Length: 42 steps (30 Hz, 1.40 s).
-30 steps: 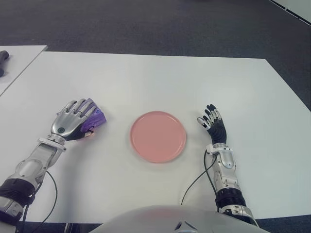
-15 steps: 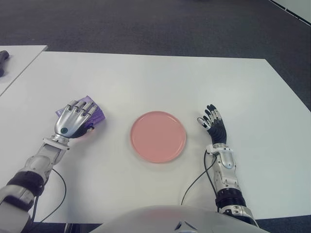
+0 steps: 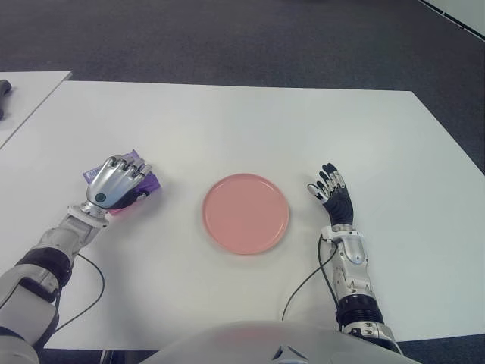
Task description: Put the tissue paper into the plate.
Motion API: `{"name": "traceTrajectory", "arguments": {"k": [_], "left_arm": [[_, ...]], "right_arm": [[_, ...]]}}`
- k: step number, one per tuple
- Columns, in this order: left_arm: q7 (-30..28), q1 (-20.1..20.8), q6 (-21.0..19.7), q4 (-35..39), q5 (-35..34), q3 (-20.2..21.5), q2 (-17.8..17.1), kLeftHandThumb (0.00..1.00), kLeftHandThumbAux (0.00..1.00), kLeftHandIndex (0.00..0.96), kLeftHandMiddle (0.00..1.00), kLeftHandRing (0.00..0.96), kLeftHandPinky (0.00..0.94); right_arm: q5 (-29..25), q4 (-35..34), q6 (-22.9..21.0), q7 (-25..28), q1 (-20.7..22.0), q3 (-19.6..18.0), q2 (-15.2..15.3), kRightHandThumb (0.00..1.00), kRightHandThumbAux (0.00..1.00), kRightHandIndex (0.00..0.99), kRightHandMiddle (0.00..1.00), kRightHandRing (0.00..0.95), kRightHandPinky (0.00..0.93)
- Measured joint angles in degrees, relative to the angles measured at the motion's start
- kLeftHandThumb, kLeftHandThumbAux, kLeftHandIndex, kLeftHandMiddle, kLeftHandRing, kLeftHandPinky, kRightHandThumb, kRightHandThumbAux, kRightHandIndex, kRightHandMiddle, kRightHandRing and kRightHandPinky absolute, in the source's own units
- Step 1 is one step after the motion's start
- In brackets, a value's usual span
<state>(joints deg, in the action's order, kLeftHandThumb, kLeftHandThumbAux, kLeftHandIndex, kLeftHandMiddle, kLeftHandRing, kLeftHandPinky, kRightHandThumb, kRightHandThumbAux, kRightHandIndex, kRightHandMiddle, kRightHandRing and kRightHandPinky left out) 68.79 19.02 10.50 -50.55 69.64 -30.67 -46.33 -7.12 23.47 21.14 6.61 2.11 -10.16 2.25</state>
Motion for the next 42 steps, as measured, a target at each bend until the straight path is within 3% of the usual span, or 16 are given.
{"name": "traceTrajectory", "arguments": {"k": [33, 42], "left_arm": [[-0.5, 2.6, -1.2, -1.1, -1.5, -3.9, -0.2, 0.854, 0.664, 0.409, 0.552, 0.818, 0.812], [-2.0, 3.1, -2.8, 3.8, -0.8, -4.2, -1.6, 0.854, 0.664, 0.409, 0.554, 0.820, 0.824]], "right_arm": [[0.0, 0.5, 0.0, -0.6, 0.4, 0.1, 0.0, 0.129, 0.741, 0.000, 0.011, 0.010, 0.050], [0.0, 1.3, 0.0, -0.6, 1.0, 0.1, 0.0, 0.129, 0.741, 0.000, 0.011, 0.010, 0.050]]}}
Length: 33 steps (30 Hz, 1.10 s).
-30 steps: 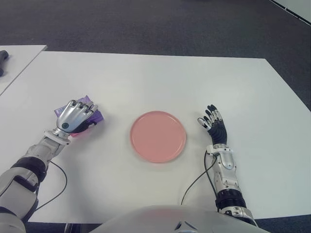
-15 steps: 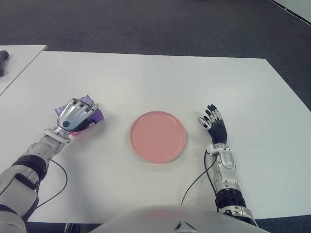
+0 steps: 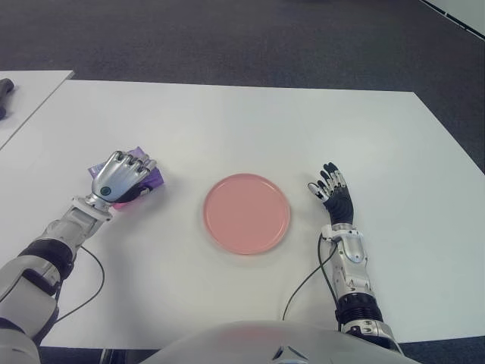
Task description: Put the tissue paper into the plate.
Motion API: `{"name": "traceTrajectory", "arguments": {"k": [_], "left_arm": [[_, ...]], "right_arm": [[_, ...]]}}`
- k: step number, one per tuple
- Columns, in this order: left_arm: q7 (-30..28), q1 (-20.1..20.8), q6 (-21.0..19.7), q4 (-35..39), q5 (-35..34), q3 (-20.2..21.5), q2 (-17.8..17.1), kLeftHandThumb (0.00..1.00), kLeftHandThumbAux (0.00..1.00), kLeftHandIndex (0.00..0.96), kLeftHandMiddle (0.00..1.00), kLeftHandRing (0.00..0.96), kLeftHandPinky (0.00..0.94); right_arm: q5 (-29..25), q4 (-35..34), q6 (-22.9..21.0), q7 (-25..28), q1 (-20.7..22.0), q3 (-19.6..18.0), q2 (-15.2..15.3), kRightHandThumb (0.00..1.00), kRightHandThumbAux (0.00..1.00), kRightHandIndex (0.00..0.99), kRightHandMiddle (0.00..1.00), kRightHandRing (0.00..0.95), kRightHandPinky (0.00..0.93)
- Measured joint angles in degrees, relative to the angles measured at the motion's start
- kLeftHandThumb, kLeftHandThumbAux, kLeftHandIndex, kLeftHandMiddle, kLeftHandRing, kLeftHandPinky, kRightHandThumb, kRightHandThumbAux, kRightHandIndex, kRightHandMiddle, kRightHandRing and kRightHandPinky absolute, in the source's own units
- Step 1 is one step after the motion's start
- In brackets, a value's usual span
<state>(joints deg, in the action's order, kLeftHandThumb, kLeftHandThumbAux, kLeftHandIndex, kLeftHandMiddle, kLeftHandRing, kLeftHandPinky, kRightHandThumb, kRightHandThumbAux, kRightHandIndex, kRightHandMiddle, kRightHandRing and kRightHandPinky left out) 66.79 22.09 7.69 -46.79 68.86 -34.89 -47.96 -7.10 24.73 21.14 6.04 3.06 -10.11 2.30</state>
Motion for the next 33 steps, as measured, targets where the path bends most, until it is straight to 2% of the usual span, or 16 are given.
{"name": "traceTrajectory", "arguments": {"k": [4, 12, 18, 24, 33], "left_arm": [[-2.8, 1.5, -0.6, 4.9, 0.3, 0.4, -1.2, 0.854, 0.664, 0.407, 0.554, 0.823, 0.827], [-4.1, 3.6, -1.4, 10.3, 1.5, 0.8, -2.4, 0.854, 0.663, 0.410, 0.553, 0.825, 0.829], [-8.9, 6.1, 0.1, 15.8, 2.1, 0.9, -3.5, 0.854, 0.663, 0.411, 0.554, 0.827, 0.832], [-12.7, 8.6, 0.7, 22.1, 2.7, 2.8, -5.3, 0.854, 0.664, 0.410, 0.555, 0.828, 0.823], [-17.2, 9.5, 2.1, 32.3, 3.3, 5.4, -5.7, 0.854, 0.666, 0.406, 0.553, 0.831, 0.821]], "right_arm": [[0.0, 0.4, 0.0, 0.0, 0.3, 0.0, 0.0, 0.129, 0.741, 0.000, 0.011, 0.010, 0.050], [0.0, 1.1, 0.0, 0.0, 1.0, -0.1, 0.1, 0.129, 0.741, 0.000, 0.011, 0.010, 0.050], [0.0, 1.8, 0.2, 0.0, 1.5, -0.2, 0.3, 0.129, 0.741, 0.000, 0.011, 0.010, 0.050], [0.0, 2.5, 0.4, 0.0, 2.0, -0.2, 0.3, 0.129, 0.741, 0.000, 0.011, 0.010, 0.050], [0.0, 3.1, 0.5, 0.0, 2.5, -0.2, 0.4, 0.129, 0.741, 0.000, 0.011, 0.010, 0.050]]}}
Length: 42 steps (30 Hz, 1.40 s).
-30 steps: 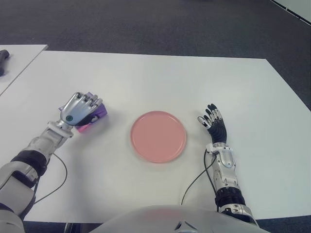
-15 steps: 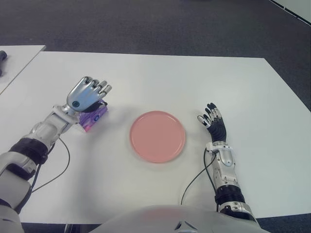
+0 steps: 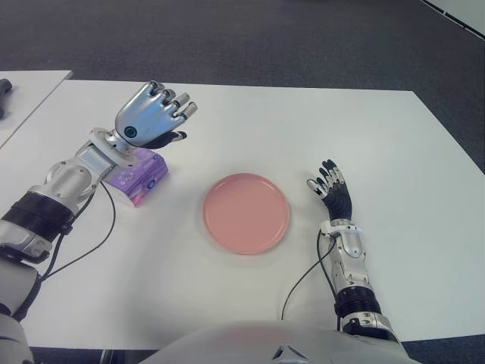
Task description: Put the tissue paper into the plate.
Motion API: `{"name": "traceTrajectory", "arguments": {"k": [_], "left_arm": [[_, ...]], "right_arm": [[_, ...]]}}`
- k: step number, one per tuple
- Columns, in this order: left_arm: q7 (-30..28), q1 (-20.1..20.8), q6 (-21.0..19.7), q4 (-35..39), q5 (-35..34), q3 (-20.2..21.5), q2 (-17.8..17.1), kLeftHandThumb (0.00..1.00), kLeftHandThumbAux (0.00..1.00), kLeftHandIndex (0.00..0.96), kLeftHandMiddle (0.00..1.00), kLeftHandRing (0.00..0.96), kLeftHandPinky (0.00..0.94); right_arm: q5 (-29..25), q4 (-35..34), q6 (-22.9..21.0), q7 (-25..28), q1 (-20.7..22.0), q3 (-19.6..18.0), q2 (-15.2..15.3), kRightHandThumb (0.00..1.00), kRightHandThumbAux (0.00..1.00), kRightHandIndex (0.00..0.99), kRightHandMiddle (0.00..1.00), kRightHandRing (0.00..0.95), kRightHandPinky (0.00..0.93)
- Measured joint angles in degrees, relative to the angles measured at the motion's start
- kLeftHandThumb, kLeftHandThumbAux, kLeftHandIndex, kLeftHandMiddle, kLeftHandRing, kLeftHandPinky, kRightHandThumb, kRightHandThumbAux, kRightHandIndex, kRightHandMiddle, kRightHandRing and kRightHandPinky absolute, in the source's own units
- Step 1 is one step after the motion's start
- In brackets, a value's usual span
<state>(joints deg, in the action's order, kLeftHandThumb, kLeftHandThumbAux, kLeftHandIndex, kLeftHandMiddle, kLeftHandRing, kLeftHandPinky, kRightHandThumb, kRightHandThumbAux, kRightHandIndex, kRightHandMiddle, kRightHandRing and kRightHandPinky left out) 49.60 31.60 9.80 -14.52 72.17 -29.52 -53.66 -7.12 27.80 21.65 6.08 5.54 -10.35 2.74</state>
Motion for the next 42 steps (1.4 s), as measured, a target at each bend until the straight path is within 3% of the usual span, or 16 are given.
{"name": "traceTrajectory", "arguments": {"k": [20, 22, 23, 24, 25, 26, 28, 33, 42], "left_arm": [[-8.4, -0.4, 4.4, 11.9, -0.1, 5.4, 0.5, 0.856, 0.665, 0.406, 0.551, 0.834, 0.812], [-11.1, -1.2, 4.5, 12.9, -0.8, 6.4, 0.6, 0.777, 0.681, 0.419, 0.649, 0.790, 0.783], [-13.3, -1.7, 4.1, 13.6, -1.4, 6.8, 0.7, 0.598, 0.579, 0.365, 0.487, 0.578, 0.610], [-15.6, -2.0, 3.5, 14.3, -1.8, 7.2, 0.8, 0.483, 0.512, 0.331, 0.383, 0.441, 0.495], [-18.1, -2.5, 2.7, 15.1, -2.3, 7.7, 1.0, 0.442, 0.488, 0.320, 0.346, 0.392, 0.455], [-20.1, -2.9, 2.2, 15.8, -2.6, 8.2, 1.0, 0.353, 0.408, 0.204, 0.221, 0.251, 0.291], [-24.5, -3.6, 0.5, 17.5, -2.7, 8.7, 1.1, 0.256, 0.297, 0.083, 0.090, 0.102, 0.119], [-35.7, -4.6, -3.4, 21.3, -2.2, 8.9, 1.1, 0.157, 0.177, 0.013, 0.015, 0.017, 0.019], [-55.4, -6.8, -10.1, 25.8, 0.2, 9.4, 1.1, 0.072, 0.091, 0.000, 0.000, 0.000, 0.000]], "right_arm": [[0.0, 0.3, 0.2, 0.0, 0.1, 0.0, 0.2, 0.129, 0.741, 0.000, 0.011, 0.010, 0.050], [0.0, 0.2, 0.2, 0.0, 0.0, 0.0, 0.2, 0.129, 0.741, 0.000, 0.011, 0.010, 0.050], [0.0, 0.0, 0.2, 0.0, -0.1, 0.0, 0.2, 0.129, 0.741, 0.000, 0.011, 0.010, 0.050], [0.0, -0.1, 0.4, 0.0, -0.1, 0.0, 0.2, 0.129, 0.741, 0.000, 0.011, 0.010, 0.050], [0.0, -0.2, 0.6, 0.0, -0.1, 0.0, 0.2, 0.129, 0.741, 0.000, 0.011, 0.010, 0.050], [0.0, -0.2, 0.6, 0.0, -0.1, 0.1, 0.2, 0.129, 0.741, 0.000, 0.011, 0.010, 0.050], [0.1, -0.3, 0.8, 0.0, -0.1, 0.1, 0.2, 0.129, 0.741, 0.000, 0.011, 0.010, 0.050], [0.1, -0.5, 0.9, 0.0, -0.1, 0.1, 0.3, 0.129, 0.741, 0.000, 0.011, 0.010, 0.050], [0.1, -0.6, 0.9, 0.0, -0.1, 0.2, 0.2, 0.129, 0.741, 0.000, 0.011, 0.010, 0.050]]}}
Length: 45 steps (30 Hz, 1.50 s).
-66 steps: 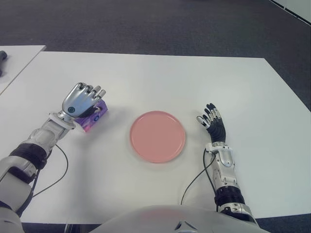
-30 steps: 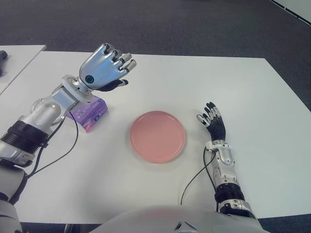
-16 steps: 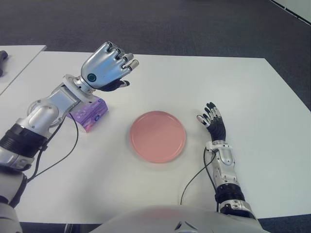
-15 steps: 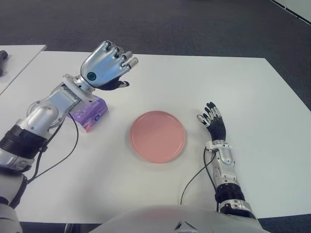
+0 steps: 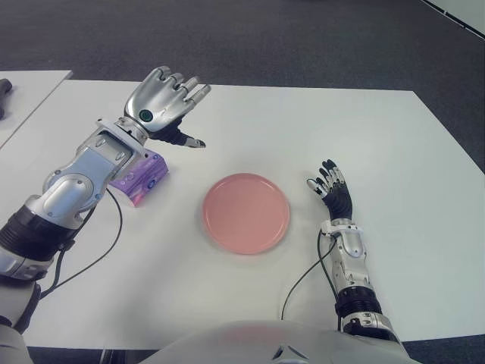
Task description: Put the tissue paper into the plate.
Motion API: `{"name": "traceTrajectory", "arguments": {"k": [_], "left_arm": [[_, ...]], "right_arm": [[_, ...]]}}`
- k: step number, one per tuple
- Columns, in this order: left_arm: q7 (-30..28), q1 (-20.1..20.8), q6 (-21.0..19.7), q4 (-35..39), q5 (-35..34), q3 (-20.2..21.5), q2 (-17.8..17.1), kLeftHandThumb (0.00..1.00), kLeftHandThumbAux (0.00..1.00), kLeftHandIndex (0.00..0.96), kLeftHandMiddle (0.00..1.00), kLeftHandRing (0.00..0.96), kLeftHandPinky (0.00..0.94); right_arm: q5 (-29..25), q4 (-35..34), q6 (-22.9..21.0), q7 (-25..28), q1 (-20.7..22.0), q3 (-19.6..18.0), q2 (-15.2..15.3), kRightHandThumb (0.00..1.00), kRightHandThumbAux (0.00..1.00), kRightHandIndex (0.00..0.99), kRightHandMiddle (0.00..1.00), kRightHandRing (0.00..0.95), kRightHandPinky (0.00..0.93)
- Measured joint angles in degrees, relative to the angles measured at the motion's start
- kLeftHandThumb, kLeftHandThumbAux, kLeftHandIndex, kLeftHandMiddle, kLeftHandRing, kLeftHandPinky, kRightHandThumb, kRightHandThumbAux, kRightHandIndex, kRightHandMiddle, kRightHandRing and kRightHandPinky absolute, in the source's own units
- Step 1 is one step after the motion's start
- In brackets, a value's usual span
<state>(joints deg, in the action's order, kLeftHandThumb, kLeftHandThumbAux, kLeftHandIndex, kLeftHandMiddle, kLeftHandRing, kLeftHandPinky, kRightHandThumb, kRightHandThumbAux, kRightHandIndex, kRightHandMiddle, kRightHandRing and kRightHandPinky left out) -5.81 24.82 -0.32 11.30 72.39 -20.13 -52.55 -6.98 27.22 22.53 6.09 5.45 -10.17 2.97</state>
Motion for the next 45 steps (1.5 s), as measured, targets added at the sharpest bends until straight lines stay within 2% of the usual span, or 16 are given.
{"name": "traceTrajectory", "arguments": {"k": [13, 16, 19, 24, 31, 42, 45], "left_arm": [[-28.6, -11.5, -17.6, -0.1, 7.8, 3.6, 3.3, 0.015, 0.030, 0.000, 0.000, 0.000, 0.000], [-34.6, -14.2, -20.8, -1.7, 10.7, 4.4, 3.4, 0.012, 0.024, 0.000, 0.000, 0.000, 0.000], [-37.8, -15.7, -22.1, -4.1, 13.1, 4.6, 3.4, 0.014, 0.022, 0.000, 0.000, 0.000, 0.000], [-38.8, -16.0, -23.4, -8.8, 15.7, 4.2, 4.2, 0.013, 0.027, 0.000, 0.000, 0.000, 0.000], [-39.7, -18.0, -26.9, -9.0, 17.7, 5.3, 6.3, 0.007, 0.026, 0.000, 0.000, 0.000, 0.000], [-35.8, -21.3, -30.2, -10.5, 17.7, 7.2, 7.5, 0.008, 0.024, 0.000, 0.000, 0.000, 0.000], [-32.2, -22.0, -32.4, -10.9, 17.7, 8.2, 8.7, 0.016, 0.040, 0.000, 0.000, 0.000, 0.000]], "right_arm": [[0.0, -0.1, 0.0, 0.0, -0.2, 0.0, -0.1, 0.129, 0.741, 0.000, 0.011, 0.010, 0.050], [-0.1, 0.0, -0.1, 0.0, -0.5, 0.0, -0.2, 0.129, 0.741, 0.000, 0.011, 0.010, 0.050], [-0.1, 0.0, -0.1, 0.0, -0.6, -0.1, -0.1, 0.129, 0.741, 0.000, 0.011, 0.010, 0.050], [-0.2, 0.1, -0.1, 0.0, -0.6, -0.1, -0.1, 0.129, 0.741, 0.000, 0.011, 0.010, 0.050], [-0.2, 0.1, -0.1, 0.5, -0.5, -0.2, 0.1, 0.129, 0.741, 0.000, 0.011, 0.010, 0.050], [-0.3, 0.1, -0.1, 0.7, -0.6, -0.4, 0.2, 0.129, 0.741, 0.000, 0.011, 0.010, 0.050], [-0.3, 0.1, -0.1, 0.7, -0.7, -0.5, 0.2, 0.129, 0.741, 0.000, 0.011, 0.010, 0.050]]}}
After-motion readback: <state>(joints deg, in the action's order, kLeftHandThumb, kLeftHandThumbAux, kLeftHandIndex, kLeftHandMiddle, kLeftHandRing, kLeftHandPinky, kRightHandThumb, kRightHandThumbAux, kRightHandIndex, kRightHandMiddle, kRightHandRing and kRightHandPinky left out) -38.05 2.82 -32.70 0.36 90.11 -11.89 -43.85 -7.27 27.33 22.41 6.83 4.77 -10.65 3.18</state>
